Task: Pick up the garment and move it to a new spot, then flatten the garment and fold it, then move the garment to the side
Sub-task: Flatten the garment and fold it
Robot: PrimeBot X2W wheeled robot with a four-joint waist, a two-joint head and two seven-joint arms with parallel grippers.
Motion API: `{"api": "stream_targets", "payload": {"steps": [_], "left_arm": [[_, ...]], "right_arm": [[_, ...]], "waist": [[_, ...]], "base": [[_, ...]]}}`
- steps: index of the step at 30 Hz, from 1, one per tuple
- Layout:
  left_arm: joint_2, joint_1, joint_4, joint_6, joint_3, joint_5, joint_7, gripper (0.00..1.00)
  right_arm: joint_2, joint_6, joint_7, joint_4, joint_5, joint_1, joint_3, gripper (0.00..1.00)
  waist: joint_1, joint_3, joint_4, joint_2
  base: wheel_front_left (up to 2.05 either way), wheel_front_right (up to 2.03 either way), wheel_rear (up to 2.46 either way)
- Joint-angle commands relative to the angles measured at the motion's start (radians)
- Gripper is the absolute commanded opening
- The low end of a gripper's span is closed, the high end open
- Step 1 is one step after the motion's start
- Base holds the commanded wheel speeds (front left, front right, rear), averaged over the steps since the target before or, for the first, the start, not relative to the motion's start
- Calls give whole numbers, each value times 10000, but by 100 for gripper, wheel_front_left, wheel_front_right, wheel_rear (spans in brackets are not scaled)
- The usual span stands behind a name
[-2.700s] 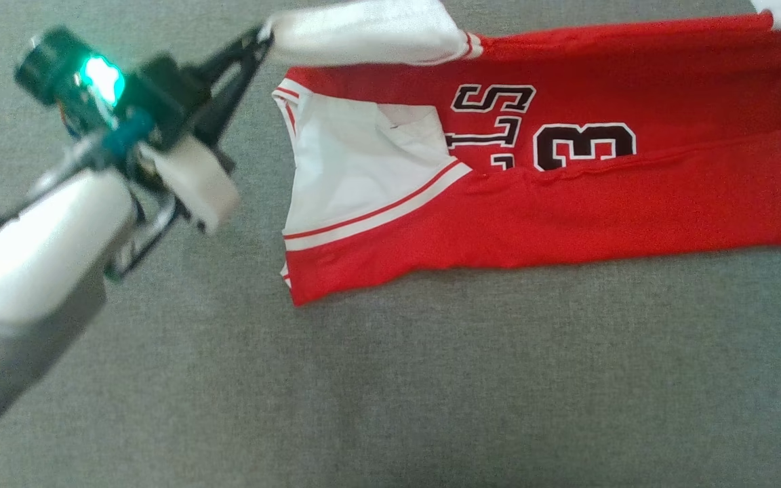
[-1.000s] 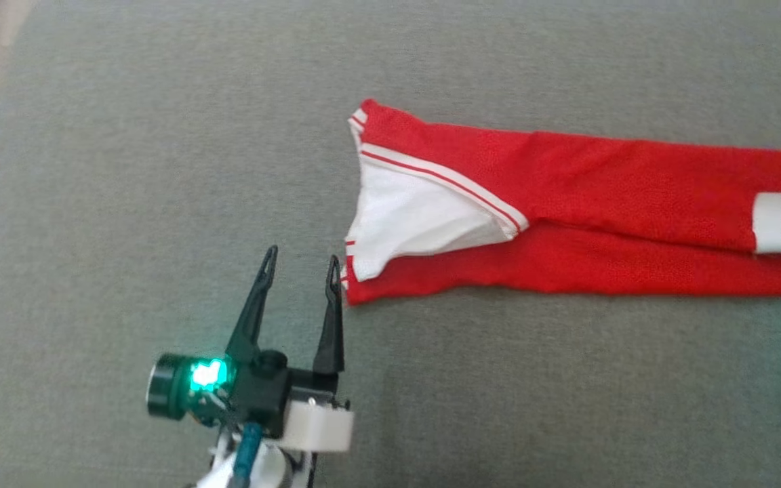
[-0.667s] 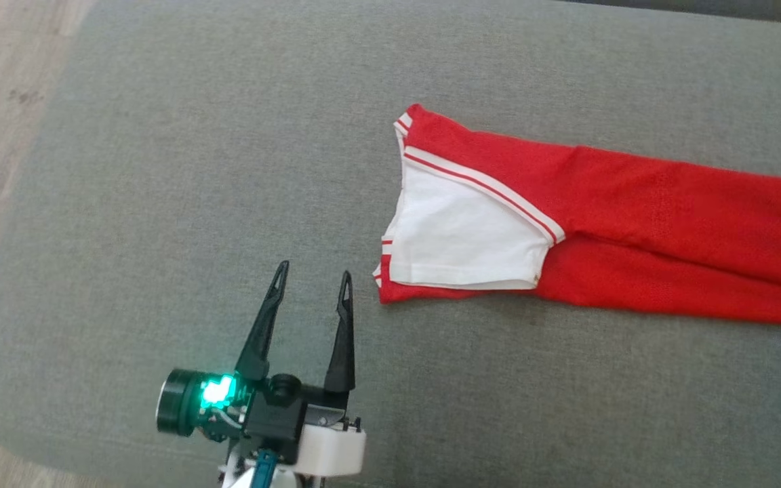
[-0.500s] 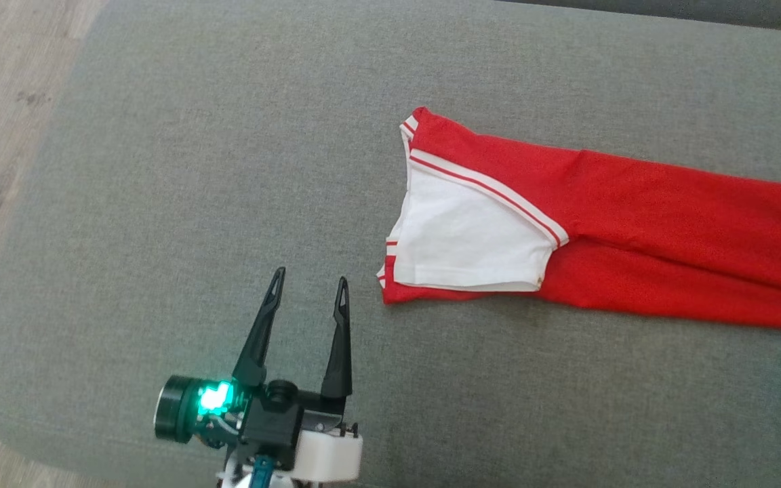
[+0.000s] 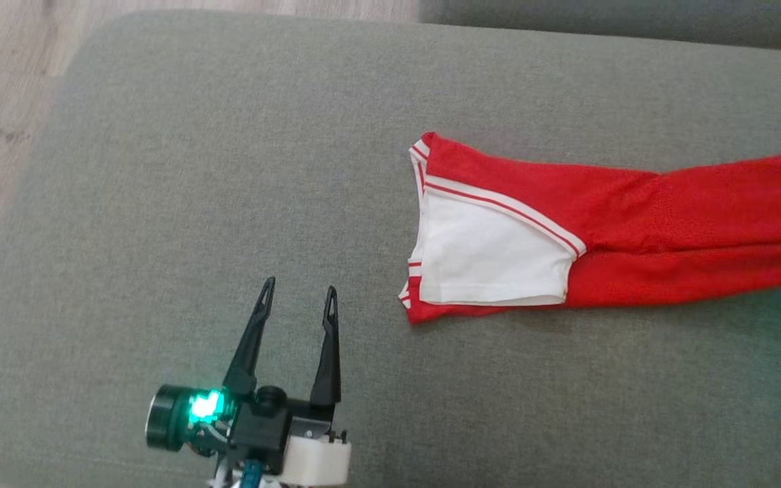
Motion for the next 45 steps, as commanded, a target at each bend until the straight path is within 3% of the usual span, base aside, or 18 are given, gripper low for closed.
{"api": "stream_targets", "payload": {"steps": [1,7,11,16,23,24,25,26,34,41,45], "left_arm": [[-36,-5,-242,-63,397,133,-53,100],[-237,93,-131,-367,524,286,-53,100],[-358,68,-89,-566,584,407,-53,100],[-575,-16,-1,-781,620,533,-53,100],[-851,-94,188,-1001,642,662,-53,100],[-879,-80,193,-1003,675,671,-53,100],[-903,-61,194,-1005,712,676,-53,100],[-926,-46,190,-1009,746,686,-53,100],[-1038,81,186,-1088,1042,751,-53,100],[-1019,389,89,-1205,1544,556,-53,100],[-978,750,50,-1389,1969,373,-53,100]], "right_arm": [[-281,-9,41,-746,107,-75,352,0],[553,-9,765,-3345,96,-405,1839,0],[1318,-9,1133,-4249,-60,-759,3007,0],[2161,-9,1284,-3965,-385,-1219,4468,0],[2589,-9,1337,-2742,-782,-1249,6119,1],[2625,-9,1310,-2600,-777,-1217,6282,14],[2667,-9,1268,-2469,-749,-1185,6437,39],[2714,-9,1145,-2376,-706,-1177,6566,100],[2742,-9,-35,-2329,-314,-1361,6916,100],[2048,-9,-1767,-2609,-269,-1050,6326,100],[1674,-9,-3211,-2351,-448,-123,5356,100]], "waist": [[0,-99,-74,0],[0,-255,-50,0],[0,-143,178,0],[0,82,630,0],[0,369,1352,0],[0,392,1409,0],[0,406,1445,0],[0,417,1471,0],[0,95,1214,0],[0,-608,565,0],[0,-1205,-21,0]], "base": [[0,0,0],[0,0,0],[0,0,0],[0,0,0],[0,0,0],[0,0,0],[0,0,0],[0,0,0],[0,0,0],[0,0,0],[0,0,0]]}}
